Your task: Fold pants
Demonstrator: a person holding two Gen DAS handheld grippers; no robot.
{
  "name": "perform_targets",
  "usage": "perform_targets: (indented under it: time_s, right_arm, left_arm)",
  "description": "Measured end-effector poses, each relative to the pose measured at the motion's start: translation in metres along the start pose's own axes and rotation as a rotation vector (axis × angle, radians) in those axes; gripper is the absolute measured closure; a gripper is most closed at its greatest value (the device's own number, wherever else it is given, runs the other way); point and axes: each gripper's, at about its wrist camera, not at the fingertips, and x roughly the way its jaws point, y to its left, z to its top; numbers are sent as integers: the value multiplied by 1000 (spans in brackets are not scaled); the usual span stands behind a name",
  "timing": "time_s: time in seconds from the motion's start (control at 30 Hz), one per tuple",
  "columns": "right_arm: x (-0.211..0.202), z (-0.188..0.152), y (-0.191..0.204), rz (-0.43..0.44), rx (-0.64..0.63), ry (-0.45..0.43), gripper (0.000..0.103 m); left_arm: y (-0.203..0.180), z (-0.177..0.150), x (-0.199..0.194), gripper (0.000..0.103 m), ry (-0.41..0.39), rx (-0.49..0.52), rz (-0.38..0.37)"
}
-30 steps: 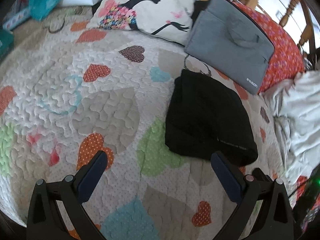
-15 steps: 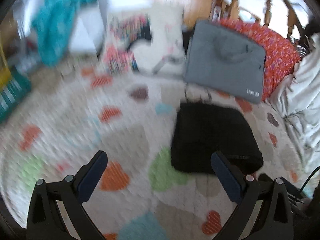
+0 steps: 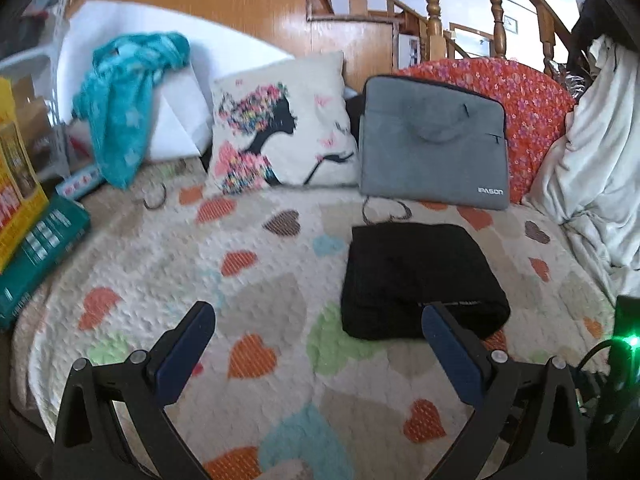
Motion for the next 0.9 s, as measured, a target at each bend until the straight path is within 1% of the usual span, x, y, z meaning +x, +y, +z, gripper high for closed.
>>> perform_targets:
  time_s: [0.07,0.33,0.6,0.9]
  right_arm:
    - [3,-3,3,-1,-13,12,9]
    - [12,-7,11,-4,-58,32,9]
    - [17,-7,8,-2,-45,46,9]
    - [17,-7,7,0,-46,48,9]
  left_arm:
    - [2,-1,5,0,31,-20,-19]
    - [4,-4,16,0,80,-40,-31]
    - [-3,-7,21,0,98,-18,-43]
    - [-2,-8,24,0,115,-21,-52]
